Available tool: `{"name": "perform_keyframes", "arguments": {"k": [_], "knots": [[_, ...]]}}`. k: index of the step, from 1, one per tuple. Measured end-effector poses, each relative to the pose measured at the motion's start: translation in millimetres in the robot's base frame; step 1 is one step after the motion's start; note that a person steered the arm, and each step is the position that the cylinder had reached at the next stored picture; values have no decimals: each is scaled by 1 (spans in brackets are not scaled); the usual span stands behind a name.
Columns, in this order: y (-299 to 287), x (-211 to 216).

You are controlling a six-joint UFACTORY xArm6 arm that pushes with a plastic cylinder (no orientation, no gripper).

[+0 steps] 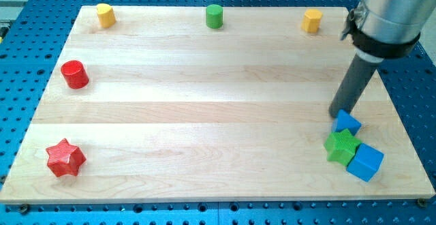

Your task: Place the yellow hexagon diagonally right to the green circle

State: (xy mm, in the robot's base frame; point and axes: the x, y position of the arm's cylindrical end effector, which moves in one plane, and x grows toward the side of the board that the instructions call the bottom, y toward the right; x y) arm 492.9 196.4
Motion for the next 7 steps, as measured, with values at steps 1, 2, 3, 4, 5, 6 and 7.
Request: {"name": "perform_keyframes", "arguments": {"k": [1,2,3,4,5,6,7], "knots": [[35,-46],[123,-146],[149,-225],[142,-286],[102,-298],[40,-288],[-2,-249]]}}
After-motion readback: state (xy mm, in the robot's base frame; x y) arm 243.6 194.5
